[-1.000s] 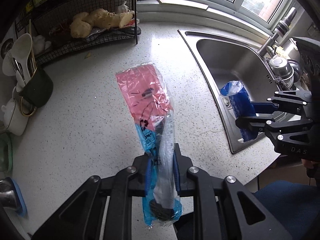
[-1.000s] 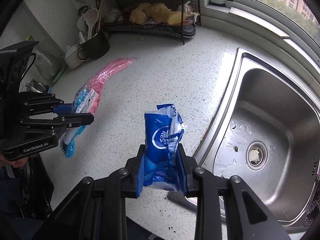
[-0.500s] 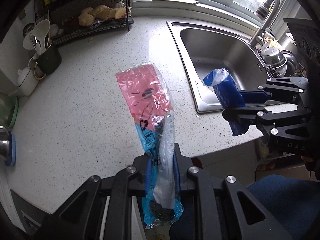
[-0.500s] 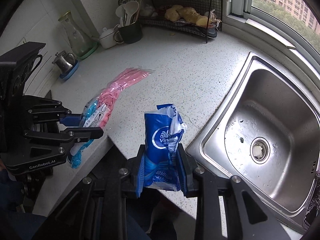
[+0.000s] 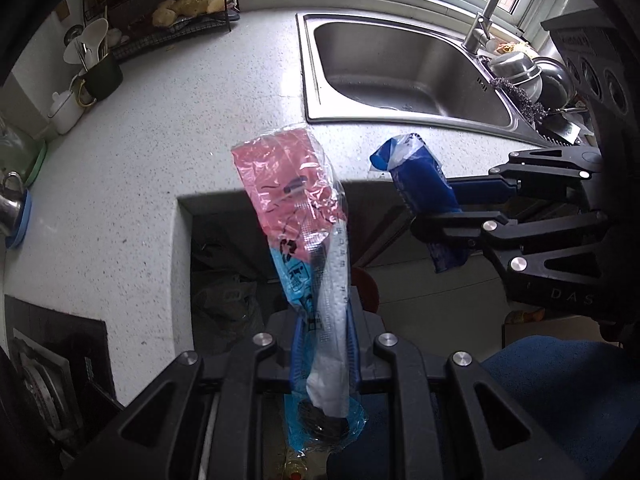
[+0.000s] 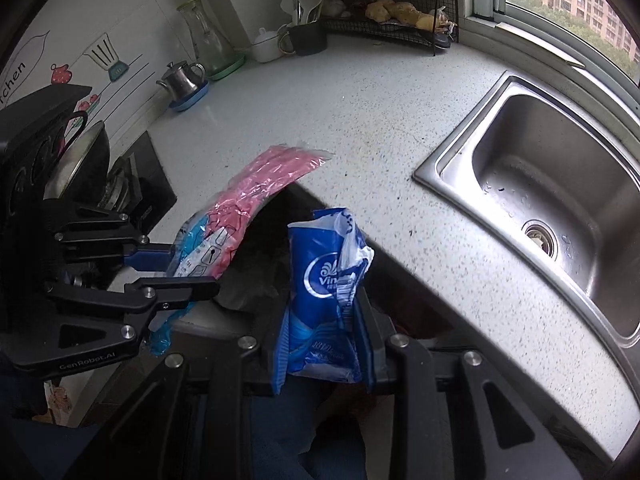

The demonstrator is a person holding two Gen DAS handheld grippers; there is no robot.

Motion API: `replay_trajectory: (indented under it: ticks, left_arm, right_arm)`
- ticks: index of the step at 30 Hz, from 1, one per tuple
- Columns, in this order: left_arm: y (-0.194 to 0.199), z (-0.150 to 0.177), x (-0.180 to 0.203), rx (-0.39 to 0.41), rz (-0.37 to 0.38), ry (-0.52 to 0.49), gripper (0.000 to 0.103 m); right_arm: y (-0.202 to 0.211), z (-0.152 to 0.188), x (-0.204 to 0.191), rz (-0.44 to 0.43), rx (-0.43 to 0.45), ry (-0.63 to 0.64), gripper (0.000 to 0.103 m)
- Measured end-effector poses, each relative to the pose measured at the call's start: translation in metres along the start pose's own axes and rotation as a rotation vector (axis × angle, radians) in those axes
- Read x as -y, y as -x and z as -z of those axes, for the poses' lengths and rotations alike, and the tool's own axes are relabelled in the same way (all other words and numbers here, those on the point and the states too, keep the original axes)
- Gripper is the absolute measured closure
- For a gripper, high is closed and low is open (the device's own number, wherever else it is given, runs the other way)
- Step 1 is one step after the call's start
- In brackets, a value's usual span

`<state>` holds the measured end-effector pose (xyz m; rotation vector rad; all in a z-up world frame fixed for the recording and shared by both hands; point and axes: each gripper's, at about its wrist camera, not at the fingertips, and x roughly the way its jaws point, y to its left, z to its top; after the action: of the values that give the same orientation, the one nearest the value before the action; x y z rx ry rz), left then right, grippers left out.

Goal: Collect trash
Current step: 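Carry the tissue pack and plastic bag down over the red bin with both grippers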

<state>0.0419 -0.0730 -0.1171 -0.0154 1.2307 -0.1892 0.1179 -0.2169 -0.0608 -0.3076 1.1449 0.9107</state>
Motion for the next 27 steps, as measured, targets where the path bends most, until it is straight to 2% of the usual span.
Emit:
replay_trajectory:
  ticks: [5, 10, 15, 18, 21, 24, 27]
  left_arm:
    - [-0.016, 0.033, 0.013, -0.053, 0.017, 0.015, 0.087]
    - [-0.049, 0.051, 0.017, -0.130, 0.036, 0.033, 0.087]
    - [-0.095, 0.049, 0.014, -0.199, 0.046, 0.031, 0.087]
    - [-0.127, 0.046, 0.014, -0.223, 0.044, 0.006, 0.087]
    - [-0.163, 0.043, 0.013, -0.245, 0.068, 0.000, 0.087]
    - [-0.198, 0.045, 0.015, -0.280, 0.089, -0.025, 0.087]
    - [-0.232, 0.049, 0.016, -0.307, 0.116, -0.025, 0.087]
  right_arm:
    - [-0.012, 0.029, -0.005, -0.018, -0.032, -0.027, 0.077]
    - [-0.035, 0.054, -0.006, -0.010, -0.065, -0.056, 0.077]
    - [-0.066, 0.069, 0.003, -0.003, -0.120, -0.125, 0.077]
    - [-0.085, 0.075, 0.010, 0.044, -0.123, -0.135, 0.077]
    - [-0.106, 0.085, 0.017, 0.033, -0.121, -0.151, 0.077]
    - [-0.130, 0.092, 0.024, 0.070, -0.126, -0.148, 0.077]
    - [-0.153, 0.104, 0.041, 0.072, -0.143, -0.201, 0.077]
